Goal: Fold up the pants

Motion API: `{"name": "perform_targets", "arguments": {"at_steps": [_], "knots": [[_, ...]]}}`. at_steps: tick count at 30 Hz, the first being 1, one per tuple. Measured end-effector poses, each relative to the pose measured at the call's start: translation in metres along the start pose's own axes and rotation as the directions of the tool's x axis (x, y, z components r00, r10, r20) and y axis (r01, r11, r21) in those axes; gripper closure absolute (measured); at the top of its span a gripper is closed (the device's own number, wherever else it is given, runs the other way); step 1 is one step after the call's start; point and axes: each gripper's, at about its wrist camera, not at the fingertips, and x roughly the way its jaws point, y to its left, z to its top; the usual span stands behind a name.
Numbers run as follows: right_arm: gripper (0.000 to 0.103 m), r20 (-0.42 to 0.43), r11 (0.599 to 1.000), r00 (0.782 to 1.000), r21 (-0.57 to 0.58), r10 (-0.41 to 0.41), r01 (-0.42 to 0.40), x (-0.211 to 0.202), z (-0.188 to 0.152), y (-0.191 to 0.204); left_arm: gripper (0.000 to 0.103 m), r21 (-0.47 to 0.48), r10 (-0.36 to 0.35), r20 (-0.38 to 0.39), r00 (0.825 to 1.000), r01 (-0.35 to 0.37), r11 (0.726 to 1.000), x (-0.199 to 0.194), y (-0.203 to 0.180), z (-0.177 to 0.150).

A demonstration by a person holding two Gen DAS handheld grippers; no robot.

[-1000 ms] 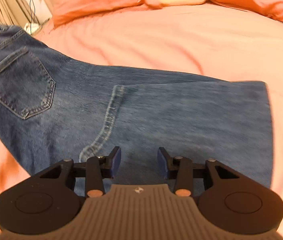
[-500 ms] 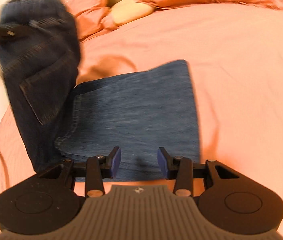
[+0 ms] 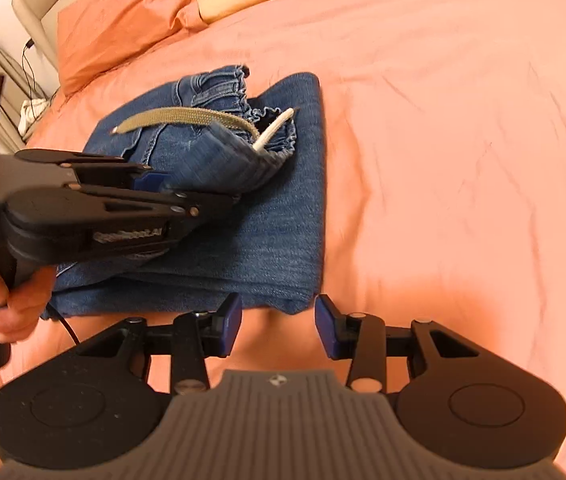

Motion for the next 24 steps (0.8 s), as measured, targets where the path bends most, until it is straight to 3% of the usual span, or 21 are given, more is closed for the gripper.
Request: {"name": "perform_targets", "arguments": {"at_steps": [4, 5, 8, 16, 24], "knots": [[0.065, 0.009, 1.0, 1.0, -0.008, 0.002, -0.002, -0.003, 0.005, 0.003, 0.051, -0.052, -0.121, -0.002, 0.993, 0.121, 0.991, -0.016, 0.026, 0.004], [0.064, 0.018, 1.0, 1.0, -0.009, 0.007, -0.007, -0.005, 0.007, 0.005, 0.046, -0.069, -0.167, 0.004, 0.986, 0.167, 0.984, -0.023, 0.034, 0.004], [0.055, 0.056, 1.0, 0.998, -0.003, 0.017, -0.017, -0.018, 0.018, 0.011, 0.042, -0.086, -0.238, 0.049, 0.97, 0.241, 0.967, -0.05, 0.056, 0.004], [0.056, 0.116, 0.998, 0.992, 0.041, 0.051, -0.056, -0.007, 0.072, 0.034, 0.041, -0.065, -0.03, 0.096, 0.995, 0.036, 0.997, -0.098, 0.127, -0.006], [0.057, 0.0, 0.997, 0.999, 0.064, -0.032, 0.032, 0.071, 0.103, 0.034, 0.041, -0.203, 0.07, 0.043, 0.997, -0.06, 0.977, -0.103, 0.214, -0.047]]}}
